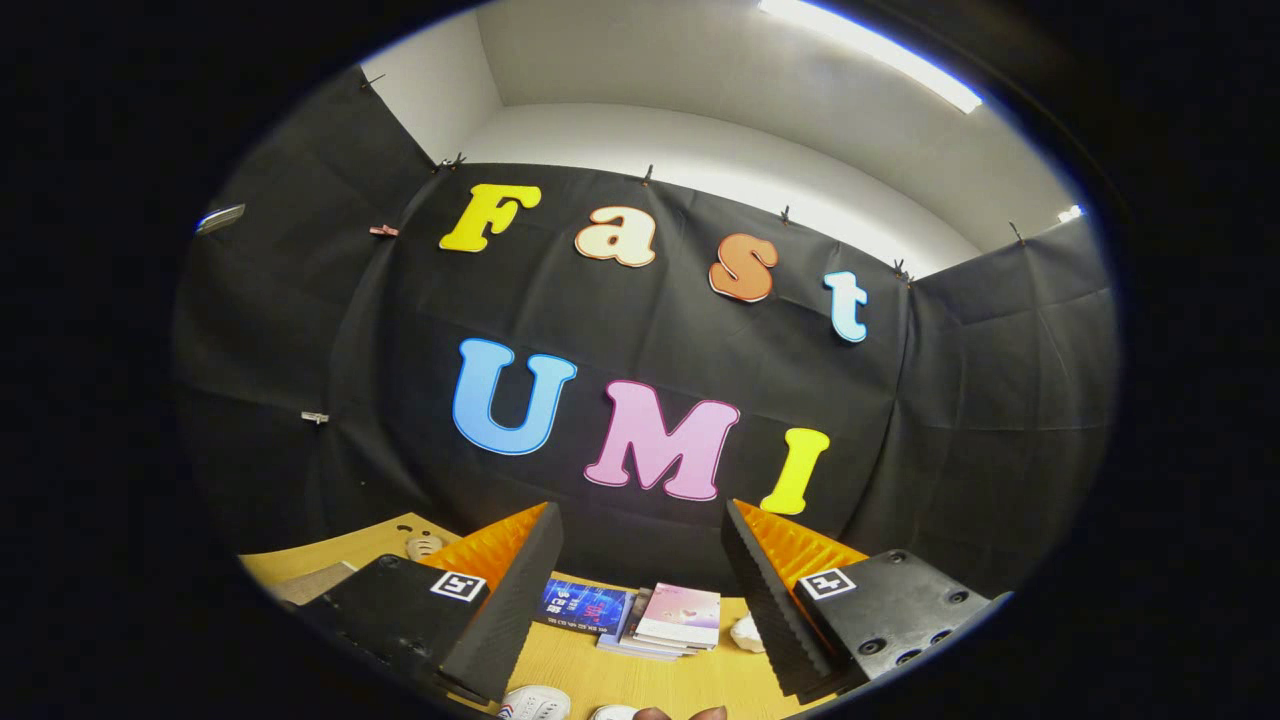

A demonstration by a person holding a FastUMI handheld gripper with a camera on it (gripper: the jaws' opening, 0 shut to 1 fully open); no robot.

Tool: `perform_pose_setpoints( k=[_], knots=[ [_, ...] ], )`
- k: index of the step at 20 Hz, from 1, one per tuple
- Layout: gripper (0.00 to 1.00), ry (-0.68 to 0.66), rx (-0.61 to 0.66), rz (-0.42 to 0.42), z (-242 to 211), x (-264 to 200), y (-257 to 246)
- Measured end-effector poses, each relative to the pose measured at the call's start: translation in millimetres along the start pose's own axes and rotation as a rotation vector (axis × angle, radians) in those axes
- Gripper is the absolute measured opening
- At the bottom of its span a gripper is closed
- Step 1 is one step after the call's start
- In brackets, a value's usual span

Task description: Open the storage box then place both shoes into the box .Put the left shoe in first, then the right shoe, with the right side of both shoes facing outward in a uniform manner.

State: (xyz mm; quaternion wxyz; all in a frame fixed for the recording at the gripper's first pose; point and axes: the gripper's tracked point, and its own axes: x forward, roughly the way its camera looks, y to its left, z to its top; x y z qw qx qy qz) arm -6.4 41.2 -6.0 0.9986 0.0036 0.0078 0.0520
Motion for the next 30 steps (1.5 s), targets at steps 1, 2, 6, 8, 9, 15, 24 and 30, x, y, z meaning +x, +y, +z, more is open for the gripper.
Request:
perform_pose_setpoints(
  k=[1,2,6,8,9,15,24,30],
  knots=[
    [0.97,0.009,0.011,0.027,-3.4,0.8,6.4],
    [0.97,0.025,0.028,0.059,-8.5,2.3,14.5],
    [0.97,0.112,0.071,0.185,-38.8,6.2,40.7],
    [0.97,0.165,0.107,0.266,-60.2,7.1,57.7],
    [0.97,0.197,0.138,0.316,-70.6,6.6,66.9],
    [0.97,0.45,0.433,0.621,-141.1,-6.4,127.6],
    [0.98,0.8,0.911,0.908,-242.6,-34.5,182.5],
    [0.98,1.03,1.108,1.011,-298.4,-49.5,205.3]
  ],
)
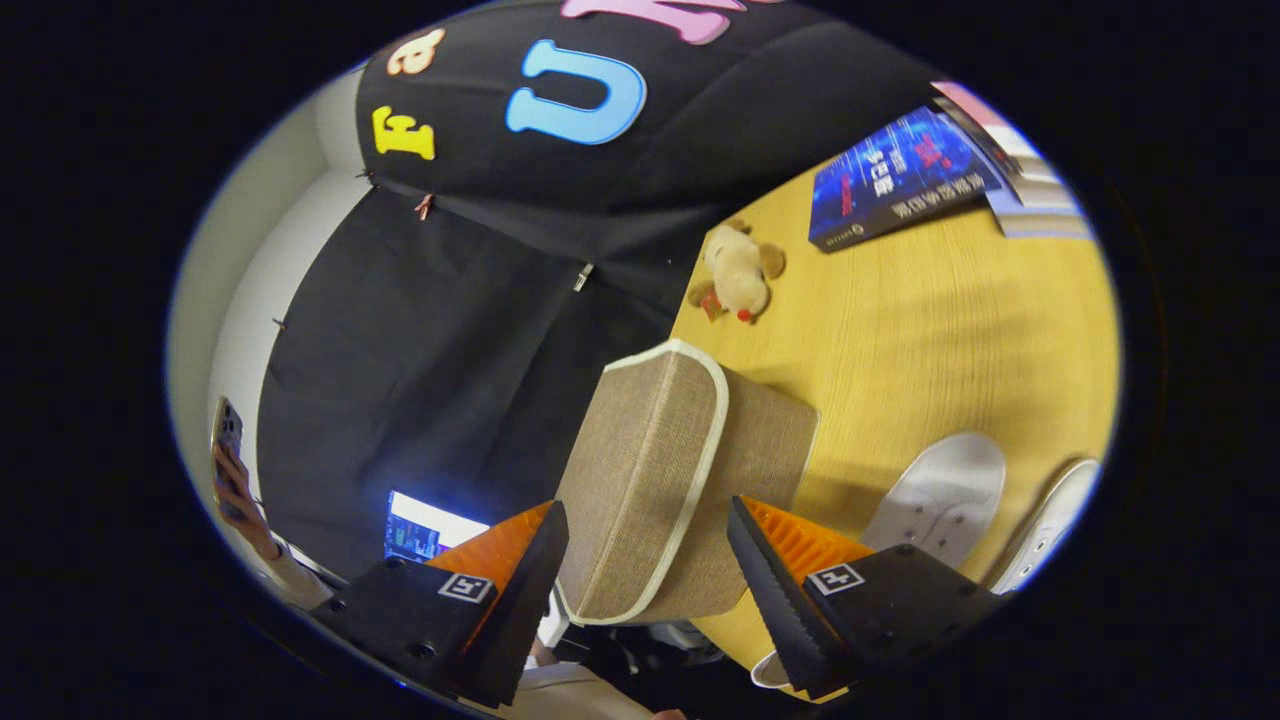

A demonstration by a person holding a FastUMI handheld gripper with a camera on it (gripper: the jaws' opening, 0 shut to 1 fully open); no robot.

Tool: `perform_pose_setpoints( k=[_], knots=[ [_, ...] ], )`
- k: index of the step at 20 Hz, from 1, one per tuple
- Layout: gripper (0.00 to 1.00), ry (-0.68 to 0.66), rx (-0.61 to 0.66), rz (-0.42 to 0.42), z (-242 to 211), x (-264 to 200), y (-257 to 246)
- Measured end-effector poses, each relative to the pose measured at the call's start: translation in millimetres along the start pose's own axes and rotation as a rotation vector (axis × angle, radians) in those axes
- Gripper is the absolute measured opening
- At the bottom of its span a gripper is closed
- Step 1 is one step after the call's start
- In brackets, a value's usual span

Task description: Open the storage box then place both shoes into the box .Put the left shoe in first, then the right shoe, with the right side of both shoes facing outward in a uniform manner.

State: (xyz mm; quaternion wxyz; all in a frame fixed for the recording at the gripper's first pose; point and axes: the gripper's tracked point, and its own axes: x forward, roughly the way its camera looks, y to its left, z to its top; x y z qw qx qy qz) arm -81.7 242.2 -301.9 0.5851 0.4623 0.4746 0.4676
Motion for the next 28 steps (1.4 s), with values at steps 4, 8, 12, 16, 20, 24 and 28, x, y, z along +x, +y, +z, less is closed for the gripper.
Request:
perform_pose_setpoints(
  k=[4,8,12,16,20,24,28],
  knots=[
    [0.98,0.055,0.148,0.092,-16.6,14.3,-19.1],
    [0.97,0.095,0.255,0.164,-27.4,33.3,-23.6],
    [0.97,0.098,0.336,0.271,-31.2,53.8,-3.6],
    [0.69,0.109,0.401,0.326,-33.5,59.6,2.8],
    [0.14,0.095,0.417,0.331,-32.7,57.9,4.9],
    [0.05,0.024,0.381,0.342,-16.7,49.7,37.5],
    [0.05,-0.034,0.287,0.292,-4.5,46.6,69.7]
  ],
)
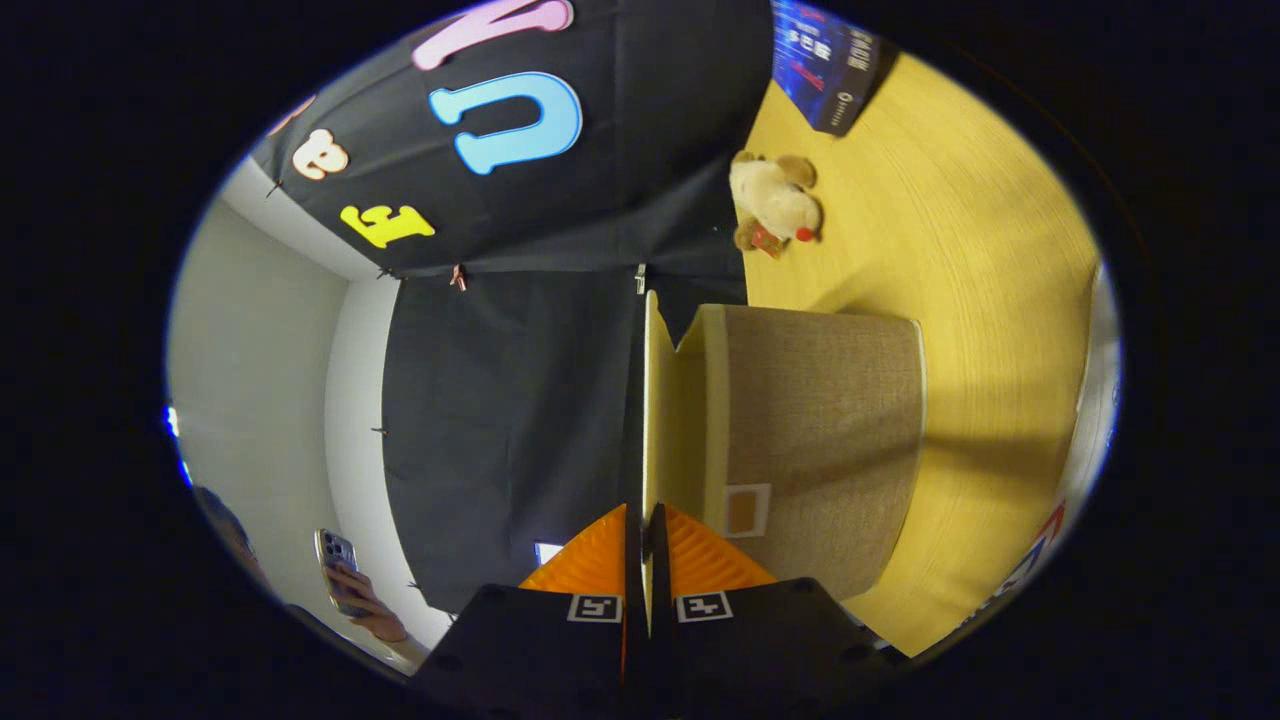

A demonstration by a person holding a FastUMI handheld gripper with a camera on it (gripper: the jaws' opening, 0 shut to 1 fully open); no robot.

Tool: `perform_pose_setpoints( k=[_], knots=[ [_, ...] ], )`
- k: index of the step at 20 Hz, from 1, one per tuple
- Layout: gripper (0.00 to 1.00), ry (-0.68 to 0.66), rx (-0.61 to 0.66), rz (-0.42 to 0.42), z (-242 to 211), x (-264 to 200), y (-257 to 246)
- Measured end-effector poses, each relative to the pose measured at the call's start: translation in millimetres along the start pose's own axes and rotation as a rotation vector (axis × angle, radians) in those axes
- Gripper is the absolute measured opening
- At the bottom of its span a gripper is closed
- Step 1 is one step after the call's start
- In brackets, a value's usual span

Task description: Open the storage box then place both shoes into the box .Put the left shoe in first, then the right shoe, with the right side of both shoes facing outward in a uniform manner.

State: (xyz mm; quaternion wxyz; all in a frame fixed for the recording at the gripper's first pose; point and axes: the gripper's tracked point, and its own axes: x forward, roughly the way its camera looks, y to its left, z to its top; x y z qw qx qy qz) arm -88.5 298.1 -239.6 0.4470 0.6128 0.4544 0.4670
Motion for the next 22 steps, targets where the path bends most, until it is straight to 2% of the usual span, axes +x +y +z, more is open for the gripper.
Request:
perform_pose_setpoints(
  k=[10,22],
  knots=[
    [0.05,-0.042,-0.233,-0.065,-10.7,41.5,79.5],
    [0.05,-0.017,-0.329,-0.043,-30.3,131.8,133.2]
  ],
)
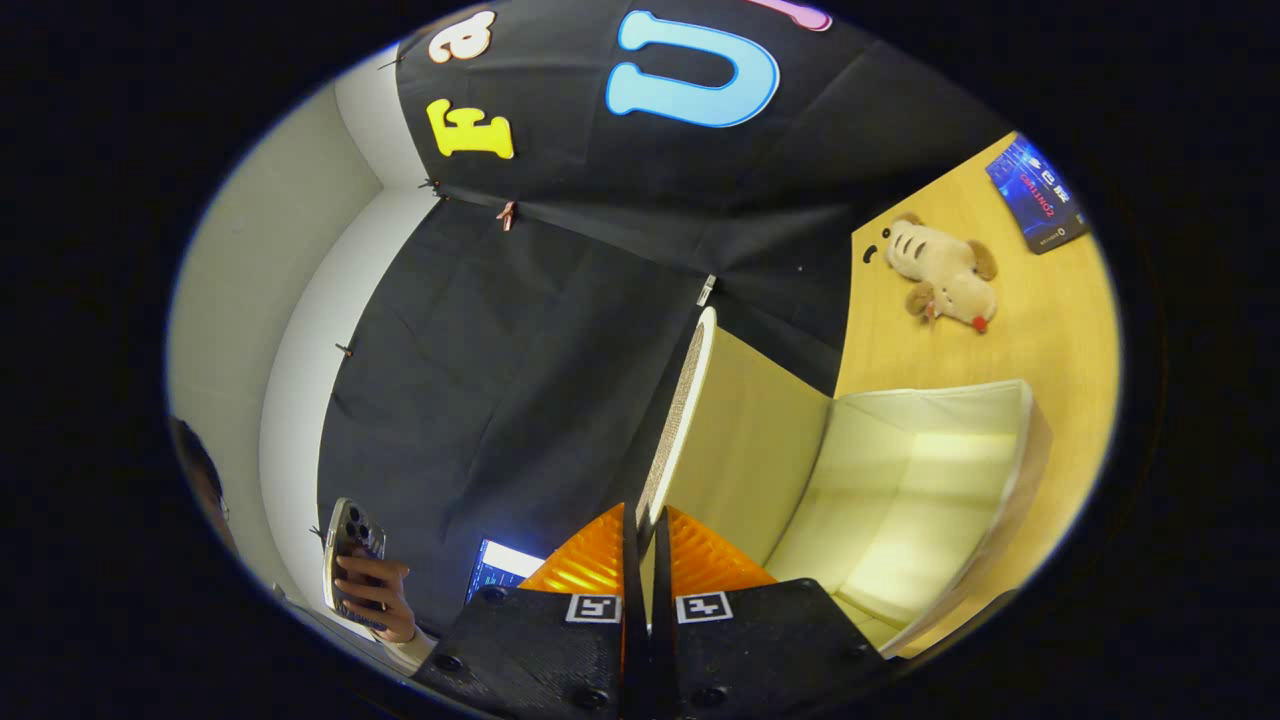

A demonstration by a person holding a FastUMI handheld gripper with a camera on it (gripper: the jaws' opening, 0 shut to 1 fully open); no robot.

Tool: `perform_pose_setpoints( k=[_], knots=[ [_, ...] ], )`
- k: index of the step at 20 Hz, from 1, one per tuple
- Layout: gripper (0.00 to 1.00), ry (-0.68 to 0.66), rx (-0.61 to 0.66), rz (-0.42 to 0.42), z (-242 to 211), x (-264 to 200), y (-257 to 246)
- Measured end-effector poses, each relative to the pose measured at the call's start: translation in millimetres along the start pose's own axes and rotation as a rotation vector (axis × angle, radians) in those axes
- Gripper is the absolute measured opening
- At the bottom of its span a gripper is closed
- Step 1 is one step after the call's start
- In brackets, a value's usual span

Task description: Open the storage box then place both shoes into the box .Put the left shoe in first, then the right shoe, with the right side of both shoes facing outward in a uniform manner.

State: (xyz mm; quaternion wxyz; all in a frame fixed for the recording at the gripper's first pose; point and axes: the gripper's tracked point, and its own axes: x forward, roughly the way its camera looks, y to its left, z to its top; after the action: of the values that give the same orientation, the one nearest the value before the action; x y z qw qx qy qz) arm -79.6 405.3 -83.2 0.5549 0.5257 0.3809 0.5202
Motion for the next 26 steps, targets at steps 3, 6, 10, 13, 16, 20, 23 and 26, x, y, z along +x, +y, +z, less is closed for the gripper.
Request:
perform_pose_setpoints(
  k=[3,6,10,13,16,20,23,26],
  knots=[
    [0.05,0.005,-0.01,0.0,-2.1,20.3,5.9],
    [0.05,0.004,-0.001,-0.005,-3.4,39.7,8.7],
    [0.09,0.014,-0.017,-0.007,-11.6,65.6,12.9],
    [0.22,0.039,-0.046,-0.047,-22.0,81.1,4.3],
    [0.44,0.062,-0.044,-0.049,-31.1,88.8,7.1],
    [0.83,0.079,-0.075,-0.073,-38.0,87.7,-0.5],
    [0.88,0.062,-0.118,-0.092,-33.0,80.0,-4.0],
    [0.87,0.025,-0.227,-0.135,-25.6,60.6,-13.2]
  ],
)
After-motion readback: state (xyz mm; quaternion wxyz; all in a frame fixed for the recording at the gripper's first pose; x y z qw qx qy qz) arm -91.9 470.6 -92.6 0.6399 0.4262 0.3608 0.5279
